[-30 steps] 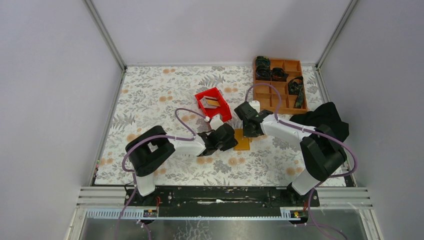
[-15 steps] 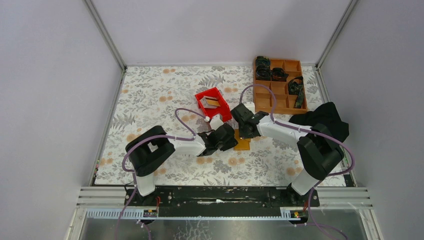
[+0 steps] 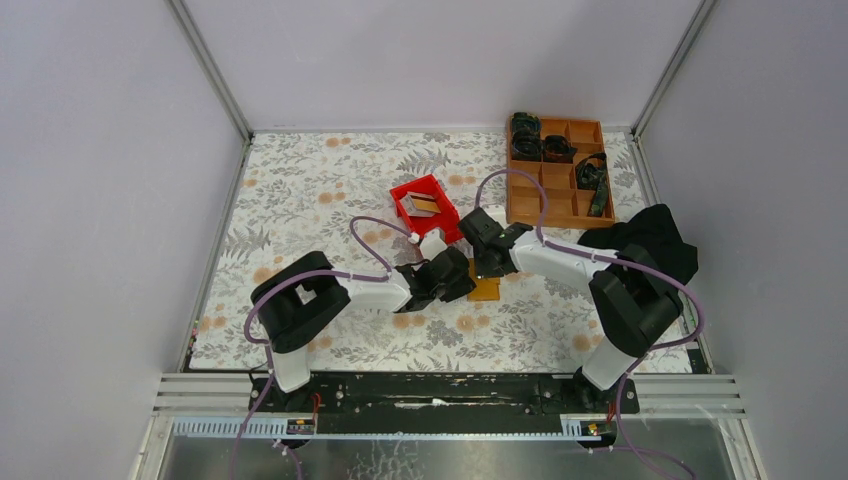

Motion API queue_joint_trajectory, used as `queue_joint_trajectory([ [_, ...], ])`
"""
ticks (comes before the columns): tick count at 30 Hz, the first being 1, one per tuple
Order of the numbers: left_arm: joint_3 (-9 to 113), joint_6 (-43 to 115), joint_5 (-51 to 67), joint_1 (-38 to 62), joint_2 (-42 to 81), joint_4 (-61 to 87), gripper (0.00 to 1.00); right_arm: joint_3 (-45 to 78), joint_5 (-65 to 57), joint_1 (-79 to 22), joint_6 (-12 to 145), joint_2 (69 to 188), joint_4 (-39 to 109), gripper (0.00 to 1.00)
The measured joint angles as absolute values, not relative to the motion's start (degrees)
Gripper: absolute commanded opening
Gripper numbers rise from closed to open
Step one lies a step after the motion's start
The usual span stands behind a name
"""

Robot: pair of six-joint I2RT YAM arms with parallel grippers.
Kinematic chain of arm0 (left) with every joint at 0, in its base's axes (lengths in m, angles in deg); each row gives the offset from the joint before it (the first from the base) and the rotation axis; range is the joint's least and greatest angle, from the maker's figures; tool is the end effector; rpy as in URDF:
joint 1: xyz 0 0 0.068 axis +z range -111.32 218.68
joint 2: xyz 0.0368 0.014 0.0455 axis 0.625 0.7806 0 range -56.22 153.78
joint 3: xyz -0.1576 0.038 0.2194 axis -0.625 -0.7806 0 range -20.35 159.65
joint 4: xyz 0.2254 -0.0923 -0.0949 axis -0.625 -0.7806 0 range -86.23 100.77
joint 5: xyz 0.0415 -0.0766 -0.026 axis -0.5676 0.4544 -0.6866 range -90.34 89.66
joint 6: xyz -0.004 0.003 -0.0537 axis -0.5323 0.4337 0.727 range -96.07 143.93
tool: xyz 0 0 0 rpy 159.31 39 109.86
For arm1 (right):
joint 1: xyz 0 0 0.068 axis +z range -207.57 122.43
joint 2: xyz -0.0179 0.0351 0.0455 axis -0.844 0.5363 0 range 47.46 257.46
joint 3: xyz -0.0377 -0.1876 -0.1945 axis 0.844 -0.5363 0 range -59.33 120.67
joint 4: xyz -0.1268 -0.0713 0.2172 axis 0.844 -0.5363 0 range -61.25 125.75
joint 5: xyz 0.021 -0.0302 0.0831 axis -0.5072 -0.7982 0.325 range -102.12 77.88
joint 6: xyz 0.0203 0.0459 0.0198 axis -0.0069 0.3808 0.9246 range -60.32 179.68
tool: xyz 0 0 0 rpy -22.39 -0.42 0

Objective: Put the credit cards into the card holder
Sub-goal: Close the card holder at the center of the board.

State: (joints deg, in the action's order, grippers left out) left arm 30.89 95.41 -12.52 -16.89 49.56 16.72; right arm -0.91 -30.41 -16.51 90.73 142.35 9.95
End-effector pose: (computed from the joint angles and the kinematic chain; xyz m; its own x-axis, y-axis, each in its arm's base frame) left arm 0.2068 -0.2883 0.1212 -0.8244 -0.4367 -0.3602 -0.1711 0.7987 -0.5770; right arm 0.2527 0.2053 0.1837 -0.8368 -0.0794 -0.5417 -0.0958 0.9954 0.0021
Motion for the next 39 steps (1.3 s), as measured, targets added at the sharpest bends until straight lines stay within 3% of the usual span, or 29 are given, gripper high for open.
queue_joint_trajectory([
  [39,30.9,95.4,-12.5,-16.9,49.6,16.7,0.34,0.2,-30.4,-15.6,90.3,143.8,9.9,0.0],
])
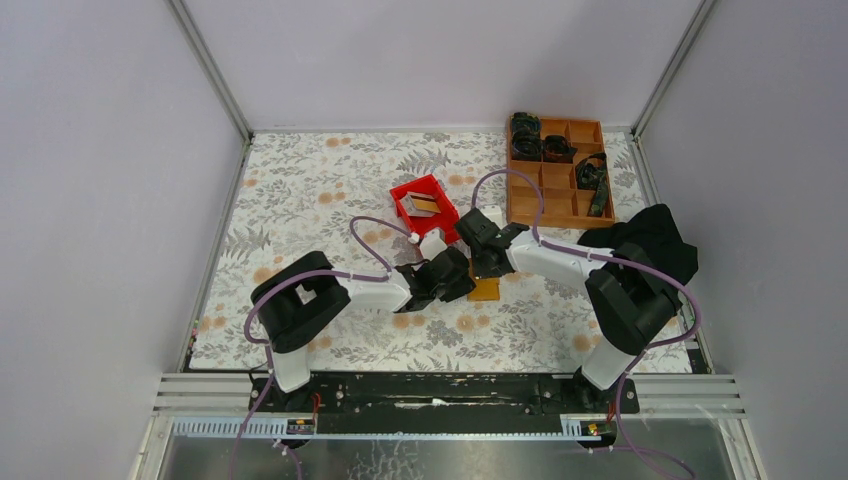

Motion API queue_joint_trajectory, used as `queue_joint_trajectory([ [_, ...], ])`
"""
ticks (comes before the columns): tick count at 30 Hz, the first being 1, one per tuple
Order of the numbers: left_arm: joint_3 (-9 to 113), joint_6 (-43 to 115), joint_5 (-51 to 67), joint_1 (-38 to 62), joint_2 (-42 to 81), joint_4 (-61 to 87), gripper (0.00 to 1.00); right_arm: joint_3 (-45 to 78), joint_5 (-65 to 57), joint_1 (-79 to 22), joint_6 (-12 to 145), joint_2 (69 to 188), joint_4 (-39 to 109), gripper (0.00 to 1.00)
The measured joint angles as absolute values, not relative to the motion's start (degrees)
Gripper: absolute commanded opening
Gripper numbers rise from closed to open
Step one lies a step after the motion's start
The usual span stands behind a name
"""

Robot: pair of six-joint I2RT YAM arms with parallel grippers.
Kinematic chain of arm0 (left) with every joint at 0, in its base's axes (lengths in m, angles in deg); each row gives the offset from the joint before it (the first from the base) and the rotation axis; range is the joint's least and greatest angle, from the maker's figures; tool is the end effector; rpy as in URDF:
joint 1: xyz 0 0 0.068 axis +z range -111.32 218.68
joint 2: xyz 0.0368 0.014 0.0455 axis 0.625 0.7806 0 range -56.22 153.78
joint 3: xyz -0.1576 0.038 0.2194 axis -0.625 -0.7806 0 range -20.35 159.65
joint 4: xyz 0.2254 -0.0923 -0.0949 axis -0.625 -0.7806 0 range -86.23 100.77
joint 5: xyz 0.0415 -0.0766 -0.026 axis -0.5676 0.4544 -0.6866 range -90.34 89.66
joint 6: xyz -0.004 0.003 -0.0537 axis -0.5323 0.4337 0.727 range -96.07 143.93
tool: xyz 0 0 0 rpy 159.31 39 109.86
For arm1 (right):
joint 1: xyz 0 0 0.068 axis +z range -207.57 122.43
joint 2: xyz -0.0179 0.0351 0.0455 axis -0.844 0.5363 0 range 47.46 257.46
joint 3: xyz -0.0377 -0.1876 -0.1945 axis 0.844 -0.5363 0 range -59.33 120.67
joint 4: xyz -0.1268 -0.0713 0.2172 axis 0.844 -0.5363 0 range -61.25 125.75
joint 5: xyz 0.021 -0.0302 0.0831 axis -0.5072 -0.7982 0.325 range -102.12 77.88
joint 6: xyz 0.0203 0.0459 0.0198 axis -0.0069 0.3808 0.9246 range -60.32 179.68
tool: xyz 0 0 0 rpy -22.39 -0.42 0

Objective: Put the credit cards into the card holder
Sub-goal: Close the card holder at the center of the board.

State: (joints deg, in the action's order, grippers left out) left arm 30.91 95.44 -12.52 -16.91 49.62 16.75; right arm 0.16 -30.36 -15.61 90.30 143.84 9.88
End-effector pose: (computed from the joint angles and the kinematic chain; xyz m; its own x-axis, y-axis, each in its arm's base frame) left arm 0.2068 -0.2884 0.1210 -0.8245 -0.4368 -0.3598 -0.1713 0.7986 -0.5770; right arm 0.2534 0.2128 0.1809 -0.8382 -0.1031 -0.5355 -0.1181 0.9930 -0.0062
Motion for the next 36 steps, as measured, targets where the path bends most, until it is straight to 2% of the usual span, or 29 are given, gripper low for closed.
queue_joint_trajectory([
  [36,30.9,95.4,-12.5,-16.9,49.6,16.7,0.34,0.8,-31.1,-14.4,89.5,144.9,9.3,0.0],
])
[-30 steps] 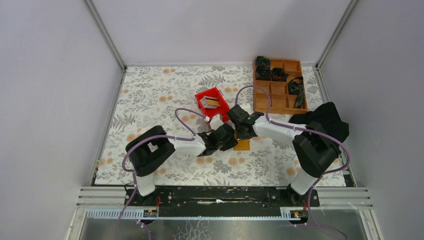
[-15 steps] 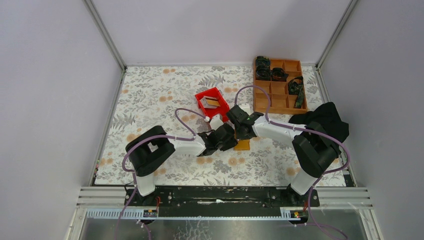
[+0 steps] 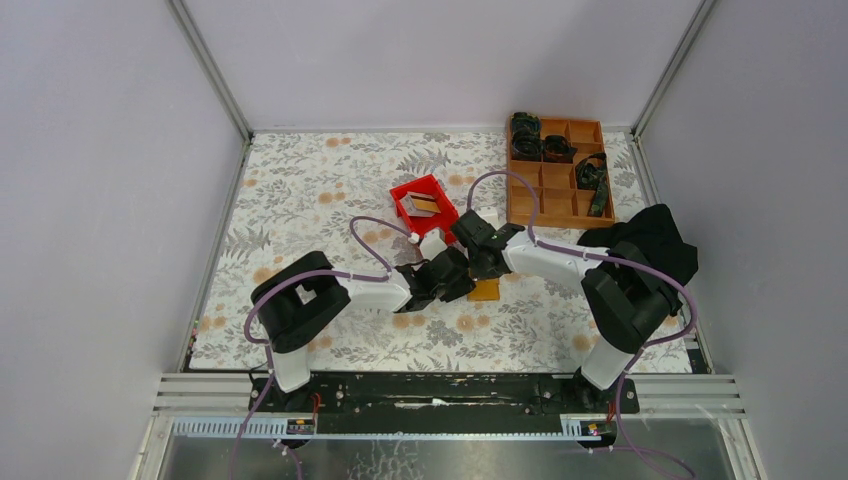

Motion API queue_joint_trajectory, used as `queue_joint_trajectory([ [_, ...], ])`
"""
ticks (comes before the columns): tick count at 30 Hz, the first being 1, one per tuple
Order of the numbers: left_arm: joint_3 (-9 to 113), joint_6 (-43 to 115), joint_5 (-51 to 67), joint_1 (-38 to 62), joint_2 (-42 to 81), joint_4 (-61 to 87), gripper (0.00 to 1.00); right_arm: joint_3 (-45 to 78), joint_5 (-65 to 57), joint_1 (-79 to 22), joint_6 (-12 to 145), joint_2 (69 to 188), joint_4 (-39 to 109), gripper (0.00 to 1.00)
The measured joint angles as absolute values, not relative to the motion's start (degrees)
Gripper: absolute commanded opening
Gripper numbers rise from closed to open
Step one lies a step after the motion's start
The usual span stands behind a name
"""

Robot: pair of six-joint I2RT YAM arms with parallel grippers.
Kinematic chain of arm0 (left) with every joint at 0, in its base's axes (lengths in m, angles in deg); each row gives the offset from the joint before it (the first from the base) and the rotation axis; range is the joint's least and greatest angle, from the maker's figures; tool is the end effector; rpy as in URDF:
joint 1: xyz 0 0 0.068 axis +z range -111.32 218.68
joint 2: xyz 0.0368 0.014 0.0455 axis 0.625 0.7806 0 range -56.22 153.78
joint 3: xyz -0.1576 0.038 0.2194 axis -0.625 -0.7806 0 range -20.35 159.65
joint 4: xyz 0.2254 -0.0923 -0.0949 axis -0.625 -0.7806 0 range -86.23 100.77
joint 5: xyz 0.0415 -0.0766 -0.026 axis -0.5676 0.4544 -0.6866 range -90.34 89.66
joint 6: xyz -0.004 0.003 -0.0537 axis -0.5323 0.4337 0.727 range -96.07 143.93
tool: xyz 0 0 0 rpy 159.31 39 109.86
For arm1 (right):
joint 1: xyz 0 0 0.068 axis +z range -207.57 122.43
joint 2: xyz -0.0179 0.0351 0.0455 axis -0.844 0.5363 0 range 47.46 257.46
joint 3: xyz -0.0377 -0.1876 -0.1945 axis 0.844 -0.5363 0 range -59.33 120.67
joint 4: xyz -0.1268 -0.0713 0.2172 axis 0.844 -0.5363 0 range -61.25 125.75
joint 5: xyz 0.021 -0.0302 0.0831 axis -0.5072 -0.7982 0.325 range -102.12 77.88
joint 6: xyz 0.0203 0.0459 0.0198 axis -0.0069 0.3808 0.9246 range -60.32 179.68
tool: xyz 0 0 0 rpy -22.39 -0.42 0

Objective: Put the credit cards into the card holder
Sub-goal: Close the card holder at the center of the board.

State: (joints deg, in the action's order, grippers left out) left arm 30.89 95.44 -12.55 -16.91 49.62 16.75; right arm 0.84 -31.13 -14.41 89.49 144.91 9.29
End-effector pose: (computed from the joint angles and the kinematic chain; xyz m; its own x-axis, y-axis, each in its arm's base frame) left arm 0.2068 -0.2884 0.1209 -0.8243 -0.4369 -0.3602 -0.1715 0.7988 -0.5766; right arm 0.2510 0.2194 0.1781 -0.8370 -0.1404 -0.5289 -0.1448 0.9889 -0.0334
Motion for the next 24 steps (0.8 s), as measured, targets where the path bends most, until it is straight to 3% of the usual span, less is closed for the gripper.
queue_joint_trajectory([
  [24,30.9,95.5,-12.6,-17.0,49.7,16.7,0.33,1.1,-31.0,-14.3,88.8,146.0,9.7,0.0],
])
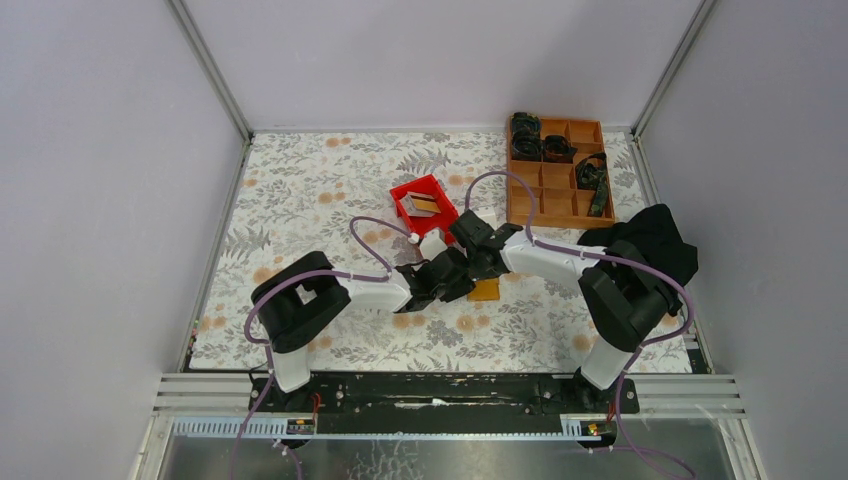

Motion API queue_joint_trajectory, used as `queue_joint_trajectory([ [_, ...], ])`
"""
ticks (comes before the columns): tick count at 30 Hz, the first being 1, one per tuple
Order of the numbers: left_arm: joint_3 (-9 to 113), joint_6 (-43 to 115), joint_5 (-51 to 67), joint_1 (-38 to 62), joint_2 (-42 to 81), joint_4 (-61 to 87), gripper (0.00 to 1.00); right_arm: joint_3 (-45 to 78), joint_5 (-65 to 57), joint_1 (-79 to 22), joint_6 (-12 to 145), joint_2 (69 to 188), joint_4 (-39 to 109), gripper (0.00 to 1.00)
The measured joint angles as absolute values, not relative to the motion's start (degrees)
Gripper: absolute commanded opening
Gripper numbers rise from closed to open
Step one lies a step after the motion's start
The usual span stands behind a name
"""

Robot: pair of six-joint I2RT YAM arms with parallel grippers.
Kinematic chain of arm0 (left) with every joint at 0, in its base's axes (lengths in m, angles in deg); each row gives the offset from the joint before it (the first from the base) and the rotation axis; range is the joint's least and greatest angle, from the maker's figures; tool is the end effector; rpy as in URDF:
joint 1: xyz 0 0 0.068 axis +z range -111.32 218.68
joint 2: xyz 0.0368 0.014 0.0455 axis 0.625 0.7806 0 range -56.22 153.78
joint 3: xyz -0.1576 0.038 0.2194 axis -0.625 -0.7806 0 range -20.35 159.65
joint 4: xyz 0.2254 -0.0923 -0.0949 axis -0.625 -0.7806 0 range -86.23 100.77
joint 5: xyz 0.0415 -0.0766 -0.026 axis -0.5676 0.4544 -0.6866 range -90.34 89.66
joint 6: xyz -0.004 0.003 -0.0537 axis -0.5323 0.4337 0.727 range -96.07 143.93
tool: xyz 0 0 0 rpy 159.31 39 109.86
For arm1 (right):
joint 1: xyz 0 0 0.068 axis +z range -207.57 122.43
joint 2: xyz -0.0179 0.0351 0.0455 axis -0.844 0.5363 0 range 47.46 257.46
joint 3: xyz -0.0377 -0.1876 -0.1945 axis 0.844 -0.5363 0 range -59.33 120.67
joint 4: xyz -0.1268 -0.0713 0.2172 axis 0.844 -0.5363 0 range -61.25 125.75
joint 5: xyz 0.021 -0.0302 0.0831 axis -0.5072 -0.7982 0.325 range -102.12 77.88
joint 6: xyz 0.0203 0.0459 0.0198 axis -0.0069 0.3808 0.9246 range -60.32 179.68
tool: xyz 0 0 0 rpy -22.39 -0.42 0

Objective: Put the credit cards into the card holder
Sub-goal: Close the card holder at the center of the board.

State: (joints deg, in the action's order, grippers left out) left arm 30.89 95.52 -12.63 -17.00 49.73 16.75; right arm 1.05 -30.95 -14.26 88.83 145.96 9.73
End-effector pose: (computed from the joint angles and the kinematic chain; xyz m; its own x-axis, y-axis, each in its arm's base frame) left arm 0.2064 -0.2887 0.1203 -0.8244 -0.4367 -0.3601 -0.1722 0.7996 -0.5753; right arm 0.2522 0.2219 0.1736 -0.8383 -0.1566 -0.5222 -0.1587 0.9865 -0.0411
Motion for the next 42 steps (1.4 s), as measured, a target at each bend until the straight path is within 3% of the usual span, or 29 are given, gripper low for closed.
queue_joint_trajectory([
  [17,30.6,97.0,-13.3,-17.2,49.8,16.9,0.32,1.6,-30.9,-14.2,88.2,147.5,10.0,0.0],
  [24,30.3,97.5,-13.4,-17.2,49.8,17.3,0.23,2.2,-30.5,-14.2,88.0,148.3,9.9,0.01],
  [35,30.2,98.0,-13.7,-17.2,50.1,18.0,0.22,2.2,-29.9,-14.3,88.2,150.5,13.6,0.14],
  [42,29.9,98.1,-13.7,-17.2,50.1,18.6,0.23,1.7,-30.0,-14.1,88.5,150.3,14.7,0.29],
])
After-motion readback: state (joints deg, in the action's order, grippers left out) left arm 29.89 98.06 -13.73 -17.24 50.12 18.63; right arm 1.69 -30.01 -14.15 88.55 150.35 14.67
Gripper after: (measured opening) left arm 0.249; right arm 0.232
